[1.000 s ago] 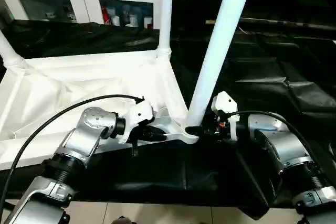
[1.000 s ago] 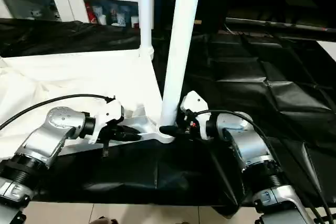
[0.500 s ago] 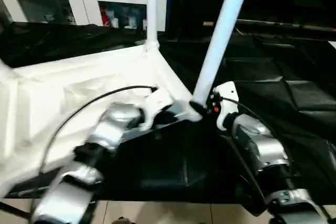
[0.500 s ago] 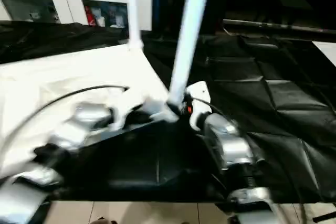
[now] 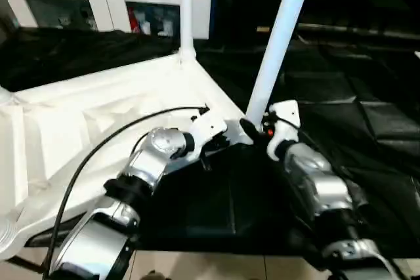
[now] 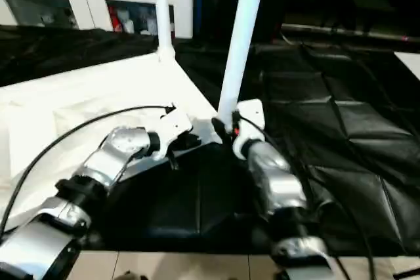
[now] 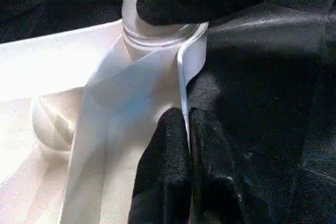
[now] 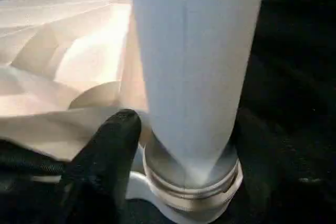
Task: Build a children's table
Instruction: Rotate leg to tighten
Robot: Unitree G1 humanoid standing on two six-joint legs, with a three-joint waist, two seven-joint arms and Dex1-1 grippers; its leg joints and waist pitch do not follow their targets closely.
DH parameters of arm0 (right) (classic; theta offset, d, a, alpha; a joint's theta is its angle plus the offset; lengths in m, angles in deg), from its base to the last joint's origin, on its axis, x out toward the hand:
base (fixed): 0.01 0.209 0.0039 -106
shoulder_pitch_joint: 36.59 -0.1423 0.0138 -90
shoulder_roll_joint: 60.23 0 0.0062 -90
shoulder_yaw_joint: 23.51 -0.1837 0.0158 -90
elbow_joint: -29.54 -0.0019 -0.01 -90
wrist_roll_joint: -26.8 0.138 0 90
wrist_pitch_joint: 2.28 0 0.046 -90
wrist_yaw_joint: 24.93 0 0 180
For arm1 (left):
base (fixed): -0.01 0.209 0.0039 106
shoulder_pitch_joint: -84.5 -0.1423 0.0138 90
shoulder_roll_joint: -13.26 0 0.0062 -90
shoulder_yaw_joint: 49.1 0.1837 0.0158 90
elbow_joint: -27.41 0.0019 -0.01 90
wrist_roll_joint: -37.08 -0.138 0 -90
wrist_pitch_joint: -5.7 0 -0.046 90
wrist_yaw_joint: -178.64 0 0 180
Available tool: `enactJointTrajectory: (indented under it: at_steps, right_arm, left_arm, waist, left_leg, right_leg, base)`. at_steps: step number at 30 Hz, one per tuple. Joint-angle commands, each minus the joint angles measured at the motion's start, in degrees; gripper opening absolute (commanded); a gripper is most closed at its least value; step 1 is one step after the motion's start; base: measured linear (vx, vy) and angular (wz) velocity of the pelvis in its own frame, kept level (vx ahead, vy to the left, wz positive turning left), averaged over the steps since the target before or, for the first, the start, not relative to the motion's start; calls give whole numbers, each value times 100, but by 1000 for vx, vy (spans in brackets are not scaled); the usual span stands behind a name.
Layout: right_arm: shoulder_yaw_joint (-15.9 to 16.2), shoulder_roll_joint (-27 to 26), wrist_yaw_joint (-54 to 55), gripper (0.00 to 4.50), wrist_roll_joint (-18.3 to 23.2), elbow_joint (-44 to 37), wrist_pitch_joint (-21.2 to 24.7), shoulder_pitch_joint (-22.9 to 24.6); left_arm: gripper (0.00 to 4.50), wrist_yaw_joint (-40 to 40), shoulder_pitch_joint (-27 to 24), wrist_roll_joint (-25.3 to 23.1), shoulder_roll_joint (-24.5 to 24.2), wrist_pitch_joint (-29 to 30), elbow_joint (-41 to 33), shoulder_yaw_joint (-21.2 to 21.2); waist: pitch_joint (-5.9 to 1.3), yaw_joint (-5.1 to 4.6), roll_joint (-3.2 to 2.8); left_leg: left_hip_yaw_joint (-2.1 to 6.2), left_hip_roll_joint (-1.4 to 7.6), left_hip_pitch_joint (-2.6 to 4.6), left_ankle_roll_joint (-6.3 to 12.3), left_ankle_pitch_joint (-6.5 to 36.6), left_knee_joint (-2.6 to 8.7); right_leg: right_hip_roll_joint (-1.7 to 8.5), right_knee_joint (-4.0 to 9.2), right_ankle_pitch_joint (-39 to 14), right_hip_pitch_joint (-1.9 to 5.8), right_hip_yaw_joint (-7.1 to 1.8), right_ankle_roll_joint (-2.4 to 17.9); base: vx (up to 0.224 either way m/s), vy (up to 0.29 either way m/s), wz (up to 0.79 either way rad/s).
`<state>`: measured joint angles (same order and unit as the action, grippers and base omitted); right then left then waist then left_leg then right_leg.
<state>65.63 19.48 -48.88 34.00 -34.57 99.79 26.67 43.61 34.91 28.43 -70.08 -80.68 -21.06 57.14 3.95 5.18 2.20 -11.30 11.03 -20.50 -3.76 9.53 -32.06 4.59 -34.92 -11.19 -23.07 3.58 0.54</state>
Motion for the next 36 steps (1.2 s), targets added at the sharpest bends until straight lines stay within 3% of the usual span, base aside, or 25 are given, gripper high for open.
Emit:
enactJointTrajectory:
  at_steps: [1,2,5,7,10,11,13,14,15,16,20,21,22,23,25,27,29,30,33,36]
  right_arm:
    - [177,85,-387,325,171,-319,148,41]
    - [300,446,-889,325,235,-707,320,174]
    - [443,979,-1563,325,315,-1229,391,428]
    - [482,1223,-1868,325,381,-1455,430,551]
    - [547,1925,-2696,325,553,-2025,589,871]
    - [563,2117,-2916,330,630,-2211,689,959]
    - [574,2278,-3095,332,730,-2383,816,1023]
    - [577,2282,-3160,332,858,-2474,950,1013]
    - [577,2282,-3160,332,858,-2474,950,1013]
    - [615,2125,-3071,332,848,-2405,948,938]
    - [725,1797,-2782,332,687,-2143,768,803]
    - [829,1424,-2514,332,672,-1945,743,665]
    - [829,1424,-2514,332,672,-1945,743,665]
    - [936,1133,-2354,332,662,-1801,697,545]
    - [1021,887,-2214,332,614,-1661,606,427]
    - [1048,696,-2109,332,588,-1524,535,328]
    - [1075,261,-1606,332,313,-1020,104,40]
    - [1075,261,-1606,332,313,-1020,104,40]
    - [904,-264,-811,332,164,-249,-162,-351]
    - [779,-436,-516,332,204,44,-276,-481]
  left_arm:
    - [0,-24,-155,228,101,-352,91,-107]
    - [0,-32,-192,365,136,-407,-14,-249]
    - [0,-20,-277,517,123,-475,-226,-368]
    - [0,5,-328,606,101,-492,-343,-427]
    - [0,462,-607,897,-203,-160,-1131,-556]
    - [21,809,-780,957,-449,170,-1575,-501]
    - [41,1177,-989,1044,-754,598,-2095,-454]
    - [44,1498,-1243,1284,-1147,1199,-2706,-491]
    - [55,1498,-1243,1284,-1147,1199,-2706,-491]
    - [71,1821,-1492,1536,-1552,1700,-3273,-511]
    - [92,2057,-1763,1742,-1963,2096,-3838,-516]
    - [99,2218,-2050,1887,-2315,2541,-4388,-500]
    - [99,2218,-2050,1887,-2315,2541,-4388,-500]
    - [127,2278,-2251,1884,-2520,2777,-4710,-492]
    - [131,2250,-2391,1830,-2629,2916,-4904,-491]
    - [134,2199,-2477,1821,-2705,3045,-5047,-501]
    - [171,2070,-2615,1833,-2895,3408,-5334,-512]
    - [173,2070,-2615,1833,-2895,3408,-5334,-512]
    - [199,1889,-2833,1772,-3199,3871,-5764,-500]
    - [217,1799,-2921,1653,-3317,4004,-5897,-514]
  waist:
    - [-307,6,86]
    - [-307,17,99]
    - [-314,80,85]
    - [-334,71,77]
    - [-343,70,76]
    - [-342,76,75]
    - [-314,33,81]
    - [-303,7,61]
    - [-276,-19,53]
    - [-265,-31,45]
    - [-226,-46,0]
    - [-210,-36,6]
    - [-216,-31,-4]
    - [-198,-63,0]
    - [-200,-90,-18]
    - [-220,-67,-48]
    - [-213,-84,-44]
    - [-206,-108,-48]
    - [-200,-137,-32]
    - [-191,-200,-38]
  left_leg:
    - [110,211,17,261,1233,342]
    - [106,205,14,289,1185,335]
    - [105,221,-2,416,1043,311]
    - [105,225,-21,491,945,292]
    - [111,262,-33,584,748,260]
    - [107,265,-43,640,630,248]
    - [96,264,-50,681,642,261]
    - [97,260,-33,616,773,268]
    - [92,270,-35,541,894,291]
    - [85,262,-19,502,979,290]
    - [84,270,36,170,1304,335]
    - [79,272,44,108,1338,340]
    - [88,287,64,71,1364,350]
    - [87,264,22,47,1396,371]
    - [93,260,18,17,1326,377]
    - [65,263,74,-14,1181,349]
    - [67,242,39,-62,1094,360]
    - [75,240,35,-106,1114,367]
    - [65,233,47,-138,1112,360]
    - [75,224,38,-163,1096,368]
  right_leg:
    - [402,519,-1595,229,-293,778]
    - [388,512,-1527,252,-286,799]
    - [391,480,-1207,285,-287,820]
    - [388,443,-917,278,-280,918]
    - [380,369,-288,300,-269,1167]
    - [370,331,-45,299,-271,1259]
    - [350,326,-44,284,-268,1311]
    - [367,338,-263,287,-267,1339]
    - [372,364,-578,262,-273,1328]
    - [357,395,-768,239,-271,1304]
    - [339,447,-1437,171,-286,1200]
    - [335,454,-1493,159,-293,1141]
    - [345,436,-1479,147,-294,1159]
    - [314,441,-1524,159,-289,1112]
    - [315,424,-1404,160,-298,1097]
    - [299,398,-1057,140,-308,1132]
    - [289,363,-891,157,-299,1159]
    - [297,355,-895,154,-301,1180]
    - [306,361,-968,160,-317,1138]
    - [280,345,-900,167,-314,1109]
  base:
    - [0,0,0]
    - [0,0,0]
    - [0,0,0]
    - [0,0,0]
    - [0,0,0]
    - [0,0,0]
    - [0,0,0]
    - [0,0,0]
    - [0,0,0]
    - [0,0,0]
    - [0,0,0]
    - [0,0,0]
    - [0,0,0]
    - [0,0,0]
    - [0,0,0]
    - [0,0,0]
    - [0,0,0]
    - [0,0,0]
    - [0,0,0]
    - [0,0,0]
